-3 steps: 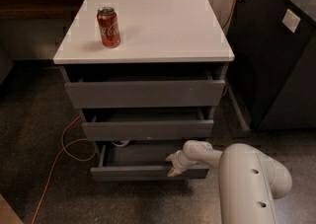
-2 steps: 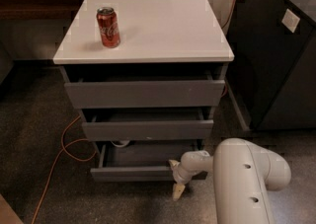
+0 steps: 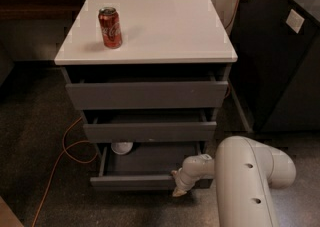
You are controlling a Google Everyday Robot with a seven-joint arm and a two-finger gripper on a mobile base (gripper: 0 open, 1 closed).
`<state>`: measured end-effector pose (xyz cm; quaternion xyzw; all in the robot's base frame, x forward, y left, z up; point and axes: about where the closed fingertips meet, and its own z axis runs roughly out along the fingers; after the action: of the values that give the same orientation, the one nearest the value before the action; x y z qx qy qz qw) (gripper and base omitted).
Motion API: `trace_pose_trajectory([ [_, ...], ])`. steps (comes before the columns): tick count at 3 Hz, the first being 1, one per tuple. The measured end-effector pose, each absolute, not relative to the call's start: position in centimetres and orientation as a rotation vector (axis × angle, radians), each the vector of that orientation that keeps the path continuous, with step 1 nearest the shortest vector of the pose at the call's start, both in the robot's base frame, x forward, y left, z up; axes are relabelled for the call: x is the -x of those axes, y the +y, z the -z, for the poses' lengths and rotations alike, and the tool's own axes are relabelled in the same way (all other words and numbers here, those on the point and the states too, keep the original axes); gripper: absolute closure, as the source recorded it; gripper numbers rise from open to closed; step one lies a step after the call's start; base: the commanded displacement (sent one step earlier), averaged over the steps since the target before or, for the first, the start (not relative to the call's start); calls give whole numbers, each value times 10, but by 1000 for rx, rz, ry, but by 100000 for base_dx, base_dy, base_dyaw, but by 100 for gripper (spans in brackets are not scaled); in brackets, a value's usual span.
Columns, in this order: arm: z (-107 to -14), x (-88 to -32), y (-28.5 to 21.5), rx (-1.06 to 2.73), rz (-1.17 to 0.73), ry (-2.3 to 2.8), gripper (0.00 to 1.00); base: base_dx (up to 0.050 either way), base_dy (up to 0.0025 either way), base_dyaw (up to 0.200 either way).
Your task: Place coke can into bottom drawer
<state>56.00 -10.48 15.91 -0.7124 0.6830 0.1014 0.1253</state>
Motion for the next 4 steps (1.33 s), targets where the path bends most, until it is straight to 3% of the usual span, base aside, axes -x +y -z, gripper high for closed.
trace_pose_trajectory([
  [2, -168, -560, -105, 2076, -295, 1990, 95, 0, 0, 0],
  [4, -169, -548, -103, 2083, -308, 1973, 100, 0, 0, 0],
])
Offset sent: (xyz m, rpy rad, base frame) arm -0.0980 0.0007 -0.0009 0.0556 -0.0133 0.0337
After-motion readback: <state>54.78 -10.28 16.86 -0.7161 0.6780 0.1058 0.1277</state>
